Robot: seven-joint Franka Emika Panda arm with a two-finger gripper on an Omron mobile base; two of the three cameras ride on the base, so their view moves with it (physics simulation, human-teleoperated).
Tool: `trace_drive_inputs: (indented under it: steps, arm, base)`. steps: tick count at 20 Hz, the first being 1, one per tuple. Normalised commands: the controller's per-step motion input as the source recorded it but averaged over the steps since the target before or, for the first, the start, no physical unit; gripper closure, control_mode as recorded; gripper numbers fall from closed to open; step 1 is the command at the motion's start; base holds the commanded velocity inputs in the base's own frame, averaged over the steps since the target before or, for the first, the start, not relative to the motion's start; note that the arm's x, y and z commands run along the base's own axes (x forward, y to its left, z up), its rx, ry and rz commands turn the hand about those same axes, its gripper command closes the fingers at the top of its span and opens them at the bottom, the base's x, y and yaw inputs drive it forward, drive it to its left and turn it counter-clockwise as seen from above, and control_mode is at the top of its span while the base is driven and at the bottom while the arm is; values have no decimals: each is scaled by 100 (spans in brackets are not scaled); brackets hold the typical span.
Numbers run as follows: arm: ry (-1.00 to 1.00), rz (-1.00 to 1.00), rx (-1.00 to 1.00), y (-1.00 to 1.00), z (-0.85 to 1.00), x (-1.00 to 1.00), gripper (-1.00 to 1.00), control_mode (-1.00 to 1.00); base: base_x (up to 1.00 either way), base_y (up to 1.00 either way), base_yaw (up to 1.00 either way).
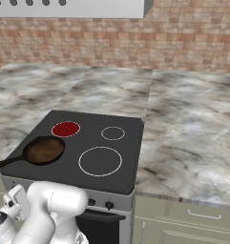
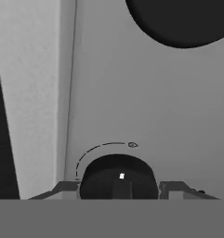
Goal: Turn off the rear left burner of the stove.
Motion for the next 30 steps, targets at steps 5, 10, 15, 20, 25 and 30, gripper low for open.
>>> trace_drive_inputs:
  steps: [5, 10, 15, 20, 25, 30]
  arm:
    - [-25, 17, 49, 0, 7, 0, 100, -100]
    - [-24, 18, 52, 2, 13, 0, 100, -100]
    - [-25, 15, 51, 6, 16, 0, 100, -100]
    - [-26, 11, 51, 2, 5, -10, 100, -100]
    - [-22, 7, 51, 0, 7, 0, 100, -100]
    - [-19, 4, 51, 1, 17, 0, 100, -100]
  base:
    - [0, 0, 0]
    - [0, 0, 0]
    - [0, 0, 0]
    - [0, 0, 0]
    - [0, 0, 0]
    - [0, 0, 0]
